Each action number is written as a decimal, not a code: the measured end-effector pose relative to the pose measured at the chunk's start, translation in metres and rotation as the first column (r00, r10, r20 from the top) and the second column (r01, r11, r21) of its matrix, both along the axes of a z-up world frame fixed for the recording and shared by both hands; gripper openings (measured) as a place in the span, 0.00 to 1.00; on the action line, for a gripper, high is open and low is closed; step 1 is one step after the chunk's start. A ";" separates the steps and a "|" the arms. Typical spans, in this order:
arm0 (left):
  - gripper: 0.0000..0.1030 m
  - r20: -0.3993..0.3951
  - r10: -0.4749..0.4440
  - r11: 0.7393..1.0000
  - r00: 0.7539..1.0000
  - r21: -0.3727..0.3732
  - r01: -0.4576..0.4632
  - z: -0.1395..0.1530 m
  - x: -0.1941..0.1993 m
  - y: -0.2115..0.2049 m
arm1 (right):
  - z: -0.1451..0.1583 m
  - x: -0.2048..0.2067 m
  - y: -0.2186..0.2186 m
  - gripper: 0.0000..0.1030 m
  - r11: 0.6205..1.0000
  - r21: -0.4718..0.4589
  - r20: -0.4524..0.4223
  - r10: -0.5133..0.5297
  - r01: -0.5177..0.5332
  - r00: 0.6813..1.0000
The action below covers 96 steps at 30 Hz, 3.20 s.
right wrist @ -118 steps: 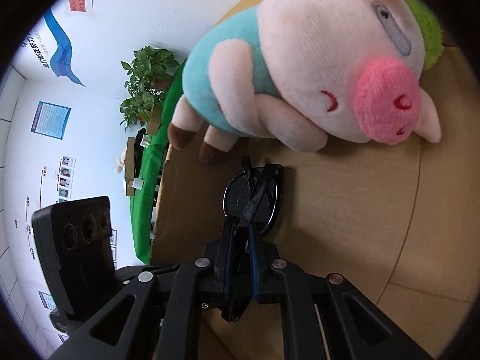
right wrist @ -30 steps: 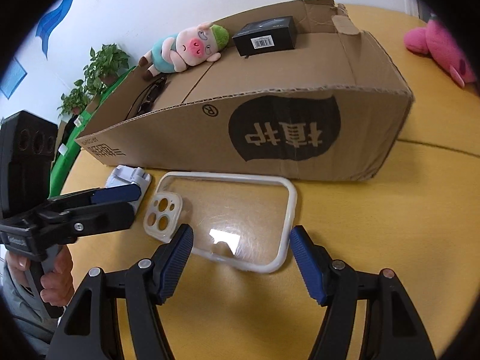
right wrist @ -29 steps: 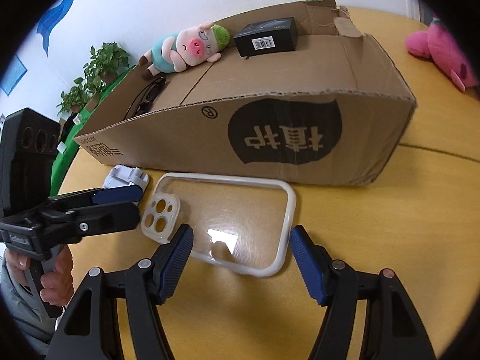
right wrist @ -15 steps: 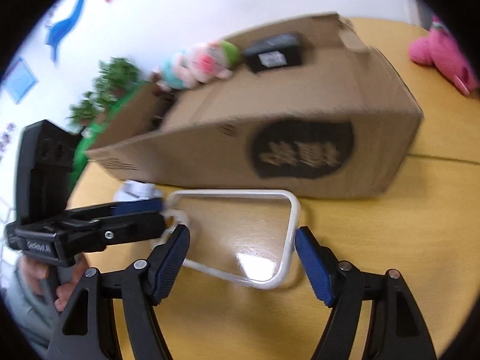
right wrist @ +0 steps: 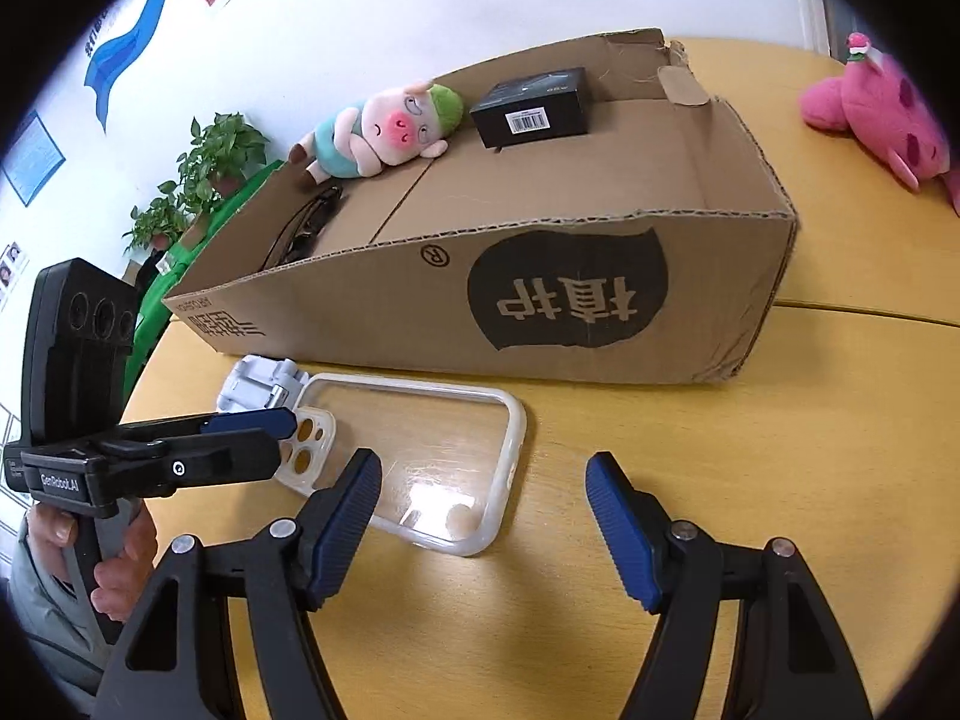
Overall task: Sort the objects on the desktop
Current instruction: 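Close the left gripper on the white frame of the clear phone case, then lift the phone case with the left gripper over the cardboard box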
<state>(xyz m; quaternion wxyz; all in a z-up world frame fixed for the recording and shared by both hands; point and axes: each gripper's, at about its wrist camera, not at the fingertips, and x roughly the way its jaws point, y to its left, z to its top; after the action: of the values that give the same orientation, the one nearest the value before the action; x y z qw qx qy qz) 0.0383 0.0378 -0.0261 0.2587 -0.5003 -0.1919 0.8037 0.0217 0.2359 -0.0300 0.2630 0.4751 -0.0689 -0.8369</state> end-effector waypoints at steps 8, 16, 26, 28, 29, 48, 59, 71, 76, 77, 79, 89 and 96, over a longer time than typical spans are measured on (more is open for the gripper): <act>0.79 -0.030 0.011 0.999 0.999 -0.040 -0.013 0.001 0.000 -0.019 | -0.007 0.000 -0.020 0.69 0.998 0.039 0.001 0.046 -0.046 0.999; 0.79 0.025 0.032 0.998 0.999 -0.052 -0.031 -0.004 -0.016 -0.026 | -0.006 -0.006 -0.017 0.69 0.999 0.013 0.026 0.031 -0.032 0.999; 0.79 -0.040 0.022 1.000 0.999 -0.001 -0.022 0.008 -0.013 -0.017 | -0.010 -0.009 -0.017 0.71 0.998 -0.068 0.048 0.003 0.000 0.999; 0.79 -0.088 0.040 0.999 0.995 0.013 -0.039 0.022 -0.007 -0.023 | 0.001 -0.003 -0.015 0.71 0.995 -0.097 -0.005 0.017 -0.017 1.000; 0.79 -0.104 0.047 0.999 0.994 0.022 -0.045 0.027 -0.005 -0.026 | 0.008 0.002 -0.014 0.71 0.993 -0.116 -0.038 0.026 -0.030 0.999; 0.75 0.022 0.084 0.996 0.996 -0.041 -0.083 -0.001 0.020 -0.028 | 0.006 0.010 -0.014 0.70 1.000 -0.003 -0.086 -0.025 0.025 0.996; 0.08 0.085 0.146 0.986 0.986 -0.093 -0.138 -0.025 0.008 -0.032 | -0.017 0.014 -0.020 0.07 0.968 0.232 -0.089 -0.078 0.097 0.993; 0.06 -0.055 0.098 0.978 0.994 -0.177 -0.106 0.010 0.022 -0.019 | 0.002 0.030 -0.021 0.05 0.958 0.248 -0.118 -0.121 0.147 0.986; 0.06 -0.181 0.079 0.979 0.980 -0.172 -0.111 0.056 0.025 -0.021 | 0.043 0.037 -0.019 0.05 0.962 0.212 -0.202 -0.131 0.174 0.971; 0.06 -0.204 0.076 0.979 0.976 -0.170 -0.111 0.065 0.025 -0.021 | 0.054 0.038 -0.019 0.05 0.962 0.204 -0.227 -0.133 0.181 0.965; 0.06 -0.250 0.067 0.978 0.966 -0.175 -0.113 0.082 0.023 -0.022 | 0.072 0.036 -0.019 0.05 0.963 0.189 -0.266 -0.136 0.190 0.954; 0.06 -0.389 0.037 0.974 0.921 -0.193 -0.121 0.148 -0.018 -0.026 | 0.136 -0.012 -0.030 0.05 0.963 0.179 -0.414 -0.110 0.199 0.903; 0.06 -0.394 0.048 0.967 0.918 -0.211 -0.141 0.162 -0.060 -0.024 | 0.151 -0.051 -0.034 0.05 0.964 0.173 -0.429 -0.112 0.204 0.896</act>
<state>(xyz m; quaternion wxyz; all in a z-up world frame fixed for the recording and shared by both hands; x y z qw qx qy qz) -0.0214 0.0139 0.1361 0.1908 -0.3494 -0.0647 0.9150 -0.0288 0.2015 0.1214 0.1498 0.3045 0.0405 -0.9398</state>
